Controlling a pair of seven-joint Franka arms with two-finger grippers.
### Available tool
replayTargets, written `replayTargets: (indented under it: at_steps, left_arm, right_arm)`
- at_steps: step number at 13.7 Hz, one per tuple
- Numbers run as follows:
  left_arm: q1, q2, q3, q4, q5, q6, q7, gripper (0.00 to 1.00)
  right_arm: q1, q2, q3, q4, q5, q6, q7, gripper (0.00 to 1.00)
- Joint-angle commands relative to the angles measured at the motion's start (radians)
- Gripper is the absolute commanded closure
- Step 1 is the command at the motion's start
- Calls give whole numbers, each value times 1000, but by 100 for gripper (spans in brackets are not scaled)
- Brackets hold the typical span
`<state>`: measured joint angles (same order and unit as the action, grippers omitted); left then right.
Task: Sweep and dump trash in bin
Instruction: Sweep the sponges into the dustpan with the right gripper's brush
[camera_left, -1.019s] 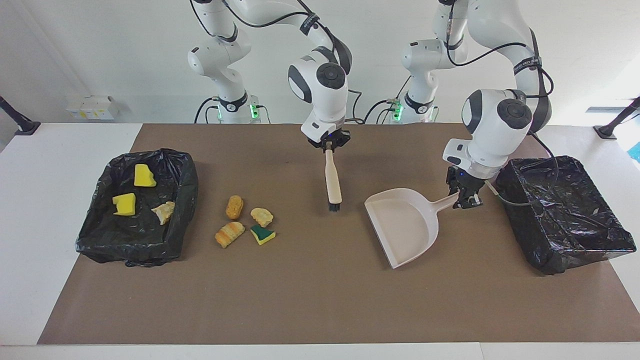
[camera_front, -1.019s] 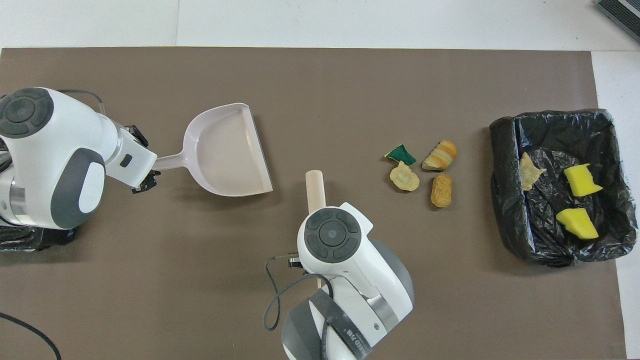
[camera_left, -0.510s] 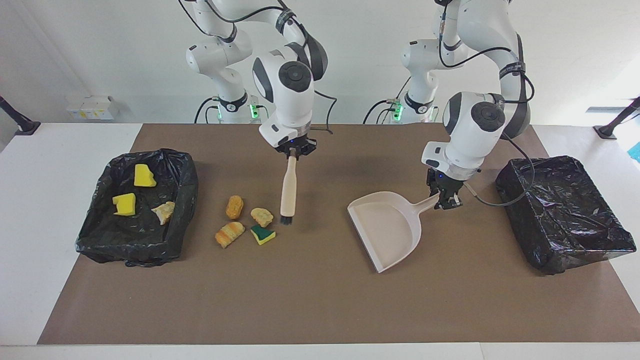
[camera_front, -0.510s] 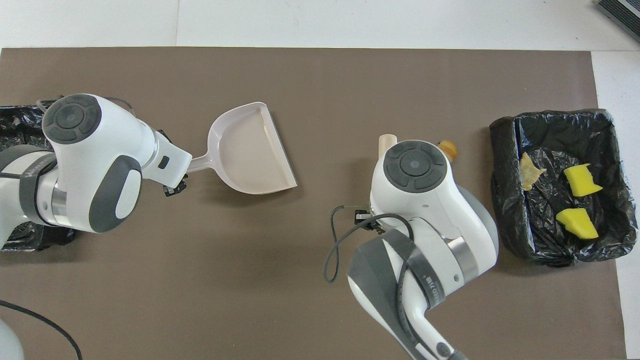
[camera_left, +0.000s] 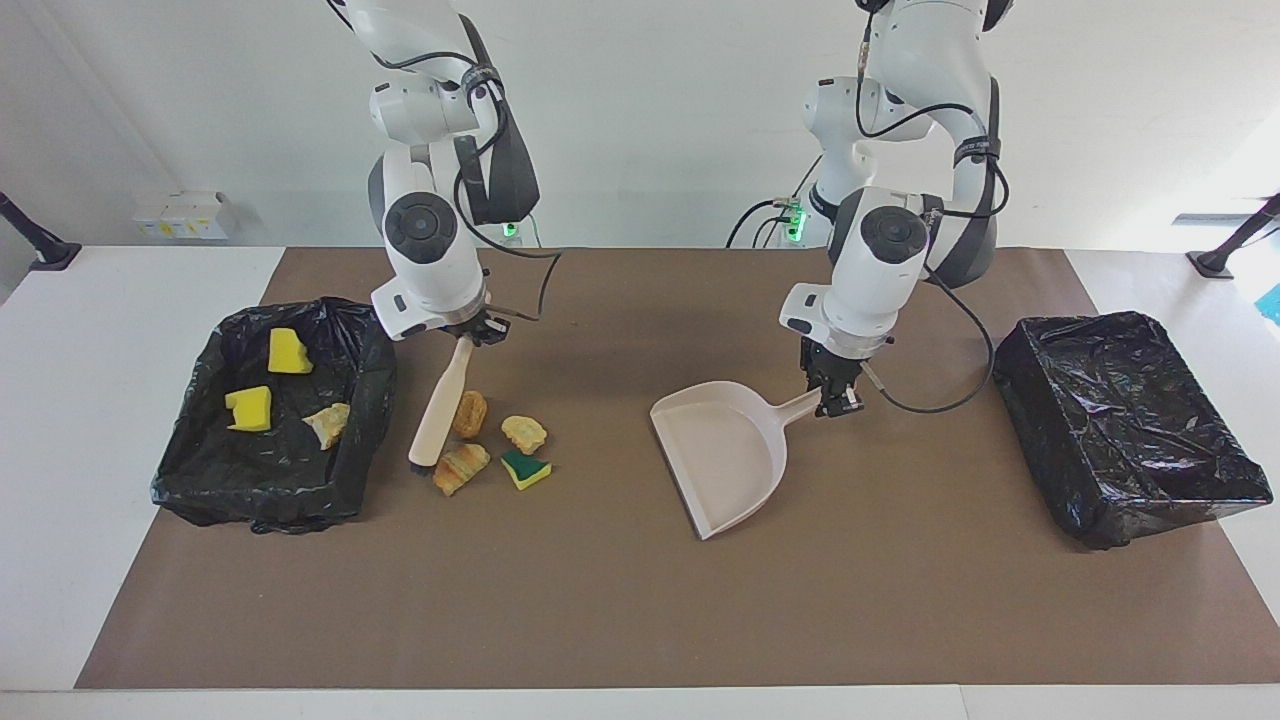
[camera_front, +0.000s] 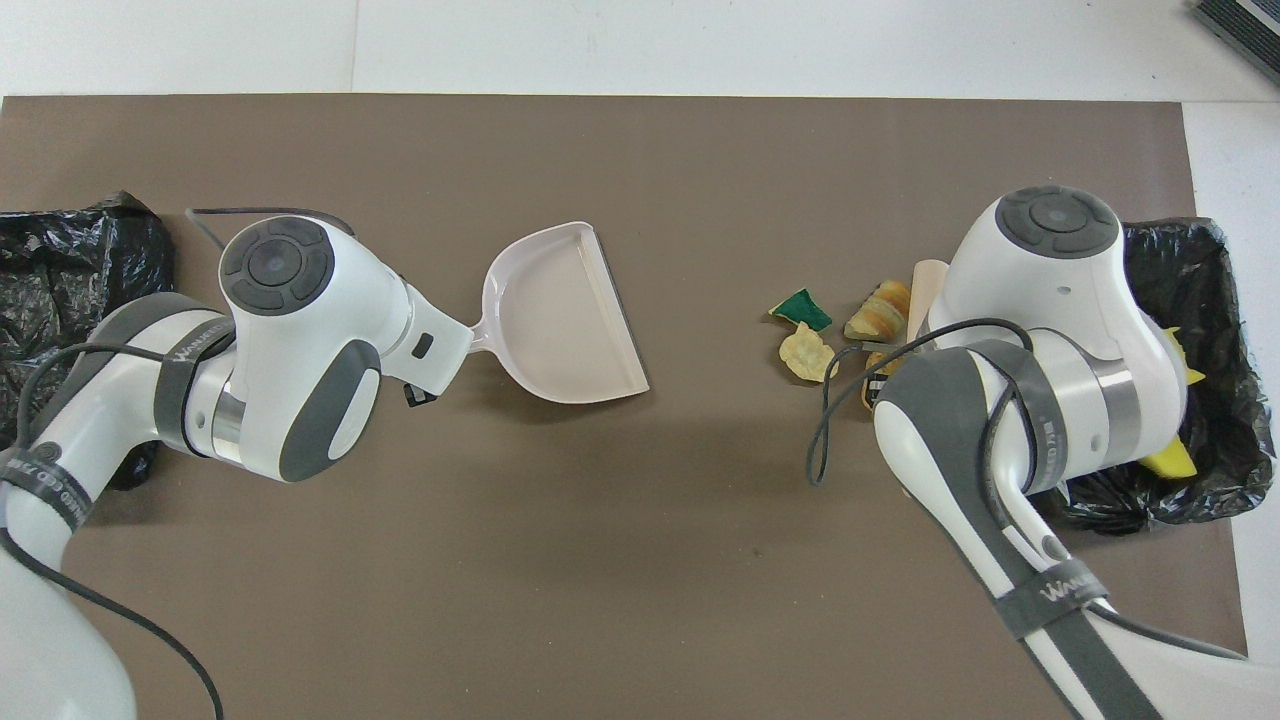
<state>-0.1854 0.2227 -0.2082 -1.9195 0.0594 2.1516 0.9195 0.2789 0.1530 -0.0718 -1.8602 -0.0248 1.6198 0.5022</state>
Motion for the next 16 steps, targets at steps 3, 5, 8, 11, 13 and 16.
replayTargets:
  at_steps: [3, 5, 8, 11, 13, 16]
  left_arm:
    - [-25, -3, 15, -13, 19, 33, -45, 100]
    - [-37, -6, 15, -16, 20, 30, -44, 100]
    - [-40, -12, 15, -33, 20, 33, -42, 100]
    - [-40, -20, 13, -56, 19, 53, -39, 100]
    - [-42, -26, 15, -72, 20, 54, -21, 100]
    - [-42, -32, 13, -85, 20, 57, -13, 100]
  right_arm:
    - [-53, 2, 13, -48, 3, 8, 25, 100]
    - [-72, 3, 15, -80, 2, 46, 24, 100]
    - [-52, 11, 23, -111, 3, 124, 30, 100]
    - [-23, 39, 24, -120, 26, 158, 78, 100]
    - [-6, 59, 23, -114, 91, 161, 82, 100]
    - [28, 92, 26, -62, 98, 164, 117, 100]
